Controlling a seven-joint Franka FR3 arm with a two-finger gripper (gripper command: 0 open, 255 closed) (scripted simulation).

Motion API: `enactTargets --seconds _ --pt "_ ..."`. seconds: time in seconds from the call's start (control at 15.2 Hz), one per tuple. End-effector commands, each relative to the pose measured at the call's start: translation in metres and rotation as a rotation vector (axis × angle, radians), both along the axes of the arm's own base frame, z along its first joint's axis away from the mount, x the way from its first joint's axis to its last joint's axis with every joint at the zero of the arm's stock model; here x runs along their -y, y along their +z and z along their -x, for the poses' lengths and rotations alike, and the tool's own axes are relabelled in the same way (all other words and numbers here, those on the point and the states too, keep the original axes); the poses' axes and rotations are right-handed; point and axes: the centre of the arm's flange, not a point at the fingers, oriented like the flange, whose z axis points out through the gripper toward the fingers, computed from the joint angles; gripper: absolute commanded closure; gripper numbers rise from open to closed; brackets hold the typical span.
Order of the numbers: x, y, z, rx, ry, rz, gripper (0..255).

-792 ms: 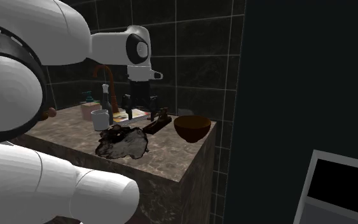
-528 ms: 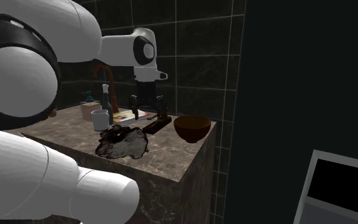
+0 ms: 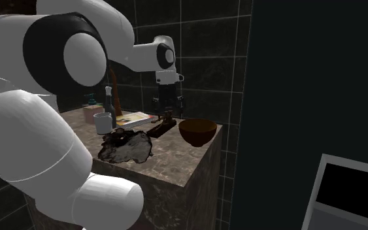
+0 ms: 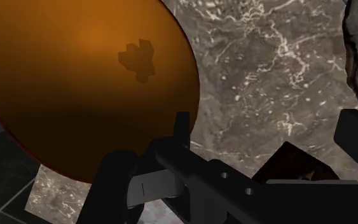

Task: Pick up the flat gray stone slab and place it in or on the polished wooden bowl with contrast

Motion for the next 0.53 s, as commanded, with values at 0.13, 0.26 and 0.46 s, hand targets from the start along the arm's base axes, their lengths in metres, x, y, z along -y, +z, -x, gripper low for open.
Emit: enactTargets --seconds 0.13,0.26,0.46 --pt "0.014 -0.006 -0.051 0.0 0.117 0.036 0" --pt "0.018 -0.009 -0.075 0.001 0.174 0.053 0" --pt "0.022 -0.012 -0.112 0.001 0.259 0.079 0"
